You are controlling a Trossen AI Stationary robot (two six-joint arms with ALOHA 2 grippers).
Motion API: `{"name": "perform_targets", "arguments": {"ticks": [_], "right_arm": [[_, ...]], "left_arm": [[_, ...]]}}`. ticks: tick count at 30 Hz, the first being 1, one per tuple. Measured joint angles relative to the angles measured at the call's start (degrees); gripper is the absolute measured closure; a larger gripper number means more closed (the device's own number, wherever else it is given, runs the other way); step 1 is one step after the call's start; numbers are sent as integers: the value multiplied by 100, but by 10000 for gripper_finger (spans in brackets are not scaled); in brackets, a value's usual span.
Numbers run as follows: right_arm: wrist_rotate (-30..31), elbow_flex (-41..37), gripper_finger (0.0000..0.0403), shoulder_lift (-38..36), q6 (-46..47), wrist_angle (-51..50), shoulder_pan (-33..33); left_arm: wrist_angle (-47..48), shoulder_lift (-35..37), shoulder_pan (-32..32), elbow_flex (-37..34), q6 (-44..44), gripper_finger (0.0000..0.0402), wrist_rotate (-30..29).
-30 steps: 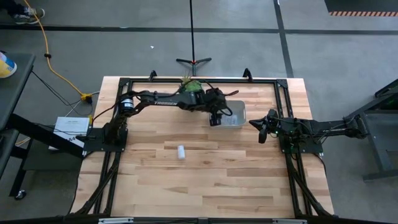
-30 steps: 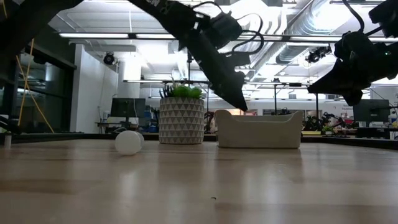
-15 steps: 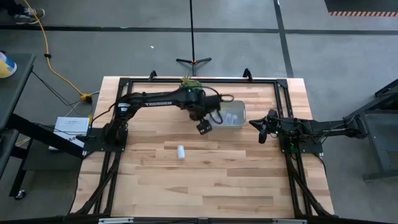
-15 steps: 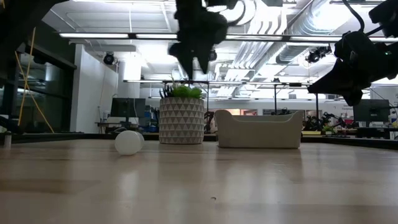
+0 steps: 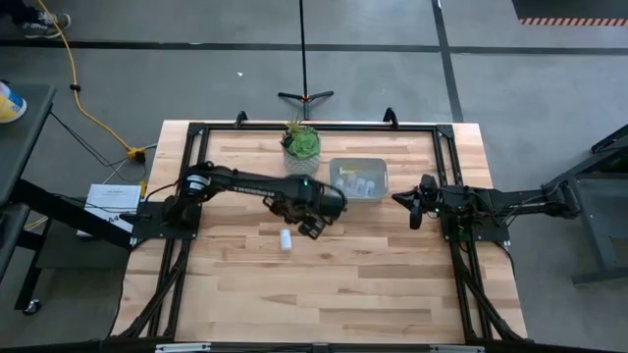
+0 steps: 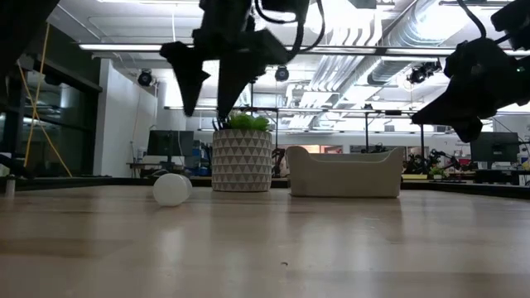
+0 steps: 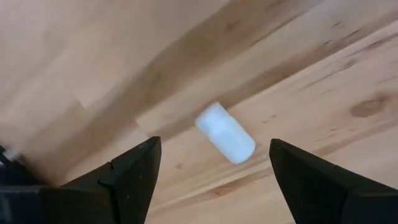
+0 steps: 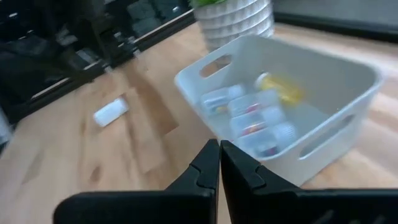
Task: Pick and place pill bottles into a basket
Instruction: Put the white medicine bottle into the gray bin
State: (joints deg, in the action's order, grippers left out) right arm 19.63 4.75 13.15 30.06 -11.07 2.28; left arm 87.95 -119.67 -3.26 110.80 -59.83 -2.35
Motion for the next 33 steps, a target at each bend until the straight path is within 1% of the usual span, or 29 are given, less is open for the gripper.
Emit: {"name": "perform_targets", "arguments": {"ticks": [5,8,14,18,21,26,29,33], "right_arm": [[-637,0,396,1,1,-18,0],[-859,0,396,1,40,-24,-1],[-1130,0,396,2,354,-37,-2],[-1438,-1,396,2,274,-44,-2],[-1501,-2,396,2,269,-44,0],[-1501,-2,396,2,189,-42,0],[-1518,-2,396,0,-40,-42,0],[-1536,-2,396,2,-46,-41,0]], "left_arm": [[-100,-12,-287,-293,-834,67,0],[-144,-27,-448,-451,-1353,67,-59],[-723,-25,-580,-894,-2269,67,-313],[-831,-25,-573,-1223,-3068,67,-133],[-1047,-23,-586,-1413,-3532,67,-116],[-1966,-23,-575,-1755,-3935,67,52],[-2134,-23,-580,-1913,-4147,67,57],[-1994,-23,-589,-2042,-4357,67,160]]}}
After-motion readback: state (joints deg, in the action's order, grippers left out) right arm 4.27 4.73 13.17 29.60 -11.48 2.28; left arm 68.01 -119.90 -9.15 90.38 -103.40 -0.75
